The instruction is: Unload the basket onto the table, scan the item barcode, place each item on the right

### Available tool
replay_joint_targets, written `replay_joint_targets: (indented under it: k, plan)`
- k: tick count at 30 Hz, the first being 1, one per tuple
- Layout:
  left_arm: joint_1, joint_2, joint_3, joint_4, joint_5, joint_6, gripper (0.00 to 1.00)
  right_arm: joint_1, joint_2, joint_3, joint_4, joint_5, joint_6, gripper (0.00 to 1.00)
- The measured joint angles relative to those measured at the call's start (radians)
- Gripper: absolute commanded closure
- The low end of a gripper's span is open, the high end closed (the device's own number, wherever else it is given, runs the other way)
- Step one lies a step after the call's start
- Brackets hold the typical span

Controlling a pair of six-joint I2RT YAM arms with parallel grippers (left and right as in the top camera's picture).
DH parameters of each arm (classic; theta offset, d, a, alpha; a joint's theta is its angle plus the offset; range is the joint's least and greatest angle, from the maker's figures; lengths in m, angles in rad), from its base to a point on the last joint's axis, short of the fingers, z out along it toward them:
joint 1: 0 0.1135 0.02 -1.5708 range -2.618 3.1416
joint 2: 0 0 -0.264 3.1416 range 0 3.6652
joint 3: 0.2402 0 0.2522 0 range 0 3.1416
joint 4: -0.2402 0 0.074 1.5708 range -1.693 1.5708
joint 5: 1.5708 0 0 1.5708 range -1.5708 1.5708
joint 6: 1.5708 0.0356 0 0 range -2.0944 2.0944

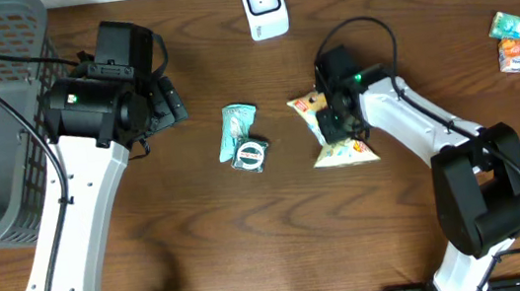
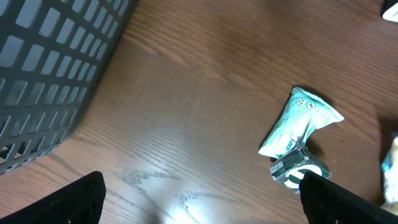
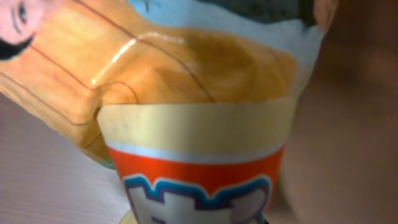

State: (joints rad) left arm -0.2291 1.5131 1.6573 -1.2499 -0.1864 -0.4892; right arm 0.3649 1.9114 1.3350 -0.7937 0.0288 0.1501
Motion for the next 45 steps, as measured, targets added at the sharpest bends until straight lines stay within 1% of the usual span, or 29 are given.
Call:
replay_joint_targets:
  k: [2,4,8,16,18,21,24,26,31,35,38,41,45]
  plan:
    - [0.0,0.0,0.0,0.0,0.0,0.0,0.02,0.0,0.009,0.065,0.016,0.0,0.0,0.99]
    - [0.0,0.0,0.0,0.0,0.0,0.0,0.02,0.0,0.01,0.127,0.091,-0.003,0.0,0.99]
    - [0.0,0.0,0.0,0.0,0.0,0.0,0.02,0.001,0.009,0.196,0.383,-0.004,0.0,0.99]
    - [0.0,0.0,0.0,0.0,0.0,0.0,0.02,0.003,0.033,0.205,0.914,0.019,0.002,0.98]
    - [0.0,0.0,0.0,-0.001,0.0,0.0,0.02,0.006,0.072,0.209,1.051,0.033,0.011,0.98]
    - [0.0,0.0,0.0,0.0,0.0,0.0,0.02,0.007,0.149,0.211,1.186,0.042,0.035,0.96]
    - [0.0,0.0,0.0,0.0,0.0,0.0,0.02,0.006,0.242,0.211,1.287,0.05,0.062,0.94]
    - [0.0,0.0,0.0,0.0,0.0,0.0,0.02,0.006,0.301,0.214,1.31,0.054,0.078,0.95]
    - [0.0,0.0,0.0,0.0,0.0,0.0,0.02,0.006,0.403,0.257,1.303,0.056,0.095,0.97]
    - [0.0,0.0,0.0,0.0,0.0,0.0,0.02,0.006,0.41,0.296,1.305,0.057,0.095,0.97]
    - [0.0,0.0,0.0,0.0,0.0,0.0,0.02,-0.001,0.41,0.346,1.291,0.057,0.092,0.99]
    - [0.0,0.0,0.0,0.0,0.0,0.0,0.02,-0.021,0.386,0.364,1.217,0.054,0.08,0.99]
    - [0.0,0.0,0.0,-0.001,0.0,0.0,0.02,-0.087,0.325,0.365,1.036,0.061,0.015,0.99]
